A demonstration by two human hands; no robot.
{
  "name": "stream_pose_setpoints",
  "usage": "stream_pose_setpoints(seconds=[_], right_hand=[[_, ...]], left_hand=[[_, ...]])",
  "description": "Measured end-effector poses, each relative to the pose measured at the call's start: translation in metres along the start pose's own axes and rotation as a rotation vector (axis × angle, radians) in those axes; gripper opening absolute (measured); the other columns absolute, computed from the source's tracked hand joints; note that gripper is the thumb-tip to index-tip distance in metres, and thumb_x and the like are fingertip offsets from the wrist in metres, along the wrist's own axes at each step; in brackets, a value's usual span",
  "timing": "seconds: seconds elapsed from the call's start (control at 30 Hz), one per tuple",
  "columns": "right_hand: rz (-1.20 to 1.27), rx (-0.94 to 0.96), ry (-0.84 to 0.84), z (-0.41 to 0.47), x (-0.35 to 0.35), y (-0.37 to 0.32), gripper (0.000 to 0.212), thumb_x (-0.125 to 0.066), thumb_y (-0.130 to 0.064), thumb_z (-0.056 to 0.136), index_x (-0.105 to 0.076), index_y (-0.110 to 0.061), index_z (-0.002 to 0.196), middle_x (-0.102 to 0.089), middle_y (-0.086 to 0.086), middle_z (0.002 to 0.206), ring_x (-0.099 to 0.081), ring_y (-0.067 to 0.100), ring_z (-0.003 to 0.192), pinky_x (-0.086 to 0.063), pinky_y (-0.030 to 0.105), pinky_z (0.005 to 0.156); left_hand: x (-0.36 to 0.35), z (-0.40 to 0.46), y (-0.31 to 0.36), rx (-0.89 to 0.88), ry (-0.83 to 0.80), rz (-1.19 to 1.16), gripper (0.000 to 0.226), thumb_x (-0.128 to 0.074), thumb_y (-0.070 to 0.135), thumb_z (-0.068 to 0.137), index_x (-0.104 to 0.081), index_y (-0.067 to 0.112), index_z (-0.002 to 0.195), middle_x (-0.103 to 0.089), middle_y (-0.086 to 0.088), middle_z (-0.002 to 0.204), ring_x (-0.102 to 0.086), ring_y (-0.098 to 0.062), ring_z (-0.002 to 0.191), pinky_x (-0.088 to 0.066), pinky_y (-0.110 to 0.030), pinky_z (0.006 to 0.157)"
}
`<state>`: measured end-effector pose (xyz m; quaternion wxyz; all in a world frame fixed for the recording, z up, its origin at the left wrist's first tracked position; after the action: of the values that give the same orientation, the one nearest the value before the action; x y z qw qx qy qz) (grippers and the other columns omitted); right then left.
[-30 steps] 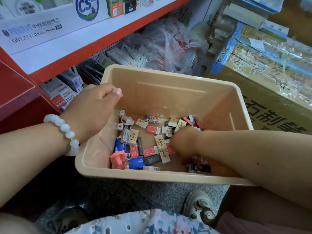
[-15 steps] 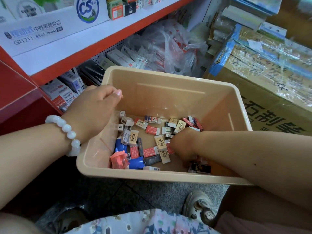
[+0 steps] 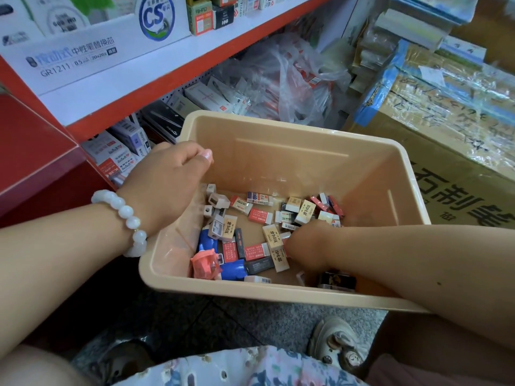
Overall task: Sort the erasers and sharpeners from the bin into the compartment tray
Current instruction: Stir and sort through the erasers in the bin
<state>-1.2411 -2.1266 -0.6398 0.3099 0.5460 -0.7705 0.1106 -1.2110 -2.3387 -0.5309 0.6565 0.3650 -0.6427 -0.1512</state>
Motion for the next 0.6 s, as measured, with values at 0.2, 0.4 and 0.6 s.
stream_pose_setpoints(seconds=[0.2,0.4,0.6], right_hand=[[0.173,-0.085,-0.043,0.002,0.003,0.000,0.049,-0.065,-0.054,0.079,-0.065,-0.012,0.102,-0.063,0.002,0.091,-0.053,0.020,0.076,-0.048,0.032,0.064],[0.263,-0.103,-0.081,0.004,0.004,0.002,0.050,-0.063,-0.053,0.082,-0.068,-0.007,0.101,-0.060,0.003,0.085,-0.054,0.019,0.077,-0.047,0.031,0.066],[0.217,-0.070,-0.111,-0.004,0.013,0.003,0.029,-0.056,-0.028,0.091,-0.069,-0.007,0.105,-0.065,0.006,0.086,-0.053,0.015,0.065,-0.044,0.028,0.057]], left_hand=[[0.000,0.001,0.000,0.003,-0.008,-0.023,0.032,-0.036,0.044,0.097,-0.064,0.028,0.102,-0.053,-0.006,0.110,-0.052,-0.021,0.096,-0.034,-0.031,0.082],[-0.001,0.000,-0.001,0.005,-0.013,-0.009,0.032,-0.035,0.043,0.098,-0.063,0.029,0.104,-0.052,-0.006,0.109,-0.052,-0.023,0.096,-0.035,-0.032,0.082],[0.000,-0.001,0.002,0.008,-0.011,-0.013,0.033,-0.034,0.041,0.098,-0.063,0.028,0.104,-0.052,-0.007,0.111,-0.051,-0.021,0.096,-0.034,-0.031,0.081]])
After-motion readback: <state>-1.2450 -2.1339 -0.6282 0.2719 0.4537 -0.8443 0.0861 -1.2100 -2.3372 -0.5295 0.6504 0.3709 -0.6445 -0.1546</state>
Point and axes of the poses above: each hand's wrist, its own z-axis towards the middle knuckle, its own x-axis out of the back of the hand, y = z × x, the point moved 5 cm from there along z, towards the middle knuckle
